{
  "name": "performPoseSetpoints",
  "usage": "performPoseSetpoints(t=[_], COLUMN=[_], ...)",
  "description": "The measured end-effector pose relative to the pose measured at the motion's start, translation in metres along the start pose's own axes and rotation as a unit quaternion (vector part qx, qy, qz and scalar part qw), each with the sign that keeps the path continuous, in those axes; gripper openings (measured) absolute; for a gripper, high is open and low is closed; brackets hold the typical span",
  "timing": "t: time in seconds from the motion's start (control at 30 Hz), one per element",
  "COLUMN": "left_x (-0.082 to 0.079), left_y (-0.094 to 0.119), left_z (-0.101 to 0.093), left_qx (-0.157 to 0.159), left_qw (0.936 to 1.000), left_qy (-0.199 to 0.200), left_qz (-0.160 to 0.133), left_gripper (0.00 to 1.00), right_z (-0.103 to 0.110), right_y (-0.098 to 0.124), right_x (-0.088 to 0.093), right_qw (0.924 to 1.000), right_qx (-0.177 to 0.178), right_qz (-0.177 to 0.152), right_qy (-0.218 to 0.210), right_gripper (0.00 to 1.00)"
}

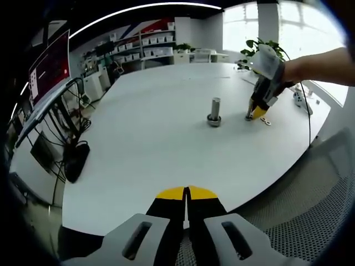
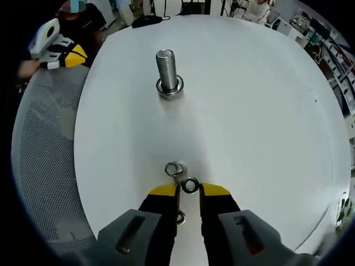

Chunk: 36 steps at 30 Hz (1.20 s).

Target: Place the washer onto the threaded stud by aligning its center hole with the stud, sliding it down to the base, and recovering from edge contact or off-axis alignment until the washer reaches the visible bottom stop.

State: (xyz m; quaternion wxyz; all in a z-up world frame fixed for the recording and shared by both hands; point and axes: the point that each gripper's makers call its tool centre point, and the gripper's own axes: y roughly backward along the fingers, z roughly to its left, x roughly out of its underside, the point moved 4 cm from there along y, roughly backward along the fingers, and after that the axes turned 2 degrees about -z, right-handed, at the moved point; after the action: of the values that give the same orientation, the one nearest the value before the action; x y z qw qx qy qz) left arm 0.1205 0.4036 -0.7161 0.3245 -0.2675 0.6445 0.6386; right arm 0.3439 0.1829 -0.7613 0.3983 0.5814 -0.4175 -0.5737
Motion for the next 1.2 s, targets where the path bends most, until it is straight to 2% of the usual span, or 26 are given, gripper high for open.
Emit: performPoseSetpoints(t=[0.33,0.43,0.63,0.7,1.2], left_x=[0.000,0.000,0.000,0.000,0.000], left_y=[0.000,0.001,0.000,0.000,0.000], left_z=[0.000,0.000,0.000,0.000,0.000], left_qx=[0.000,0.000,0.000,0.000,0.000], left_qw=[1.0000,1.0000,1.0000,1.0000,1.0000], left_qy=[0.000,0.000,0.000,0.000,-0.001], left_qz=[-0.001,0.000,-0.001,-0.002,0.000], left_gripper=[0.00,0.00,0.00,0.00,0.00], right_z=[0.001,0.001,0.005,0.008,0.008], right_y=[0.001,0.002,0.012,0.018,0.046], right_x=[0.001,0.002,0.003,-0.002,-0.007], right_qw=[0.9999,0.9990,0.9981,0.9953,0.9946], right_qx=[0.011,0.012,0.012,0.002,0.022], right_qz=[-0.004,-0.013,-0.030,-0.052,-0.070], right_qy=[-0.012,-0.042,-0.053,-0.082,-0.073], right_gripper=[0.14,0.13,0.13,0.13,0.14])
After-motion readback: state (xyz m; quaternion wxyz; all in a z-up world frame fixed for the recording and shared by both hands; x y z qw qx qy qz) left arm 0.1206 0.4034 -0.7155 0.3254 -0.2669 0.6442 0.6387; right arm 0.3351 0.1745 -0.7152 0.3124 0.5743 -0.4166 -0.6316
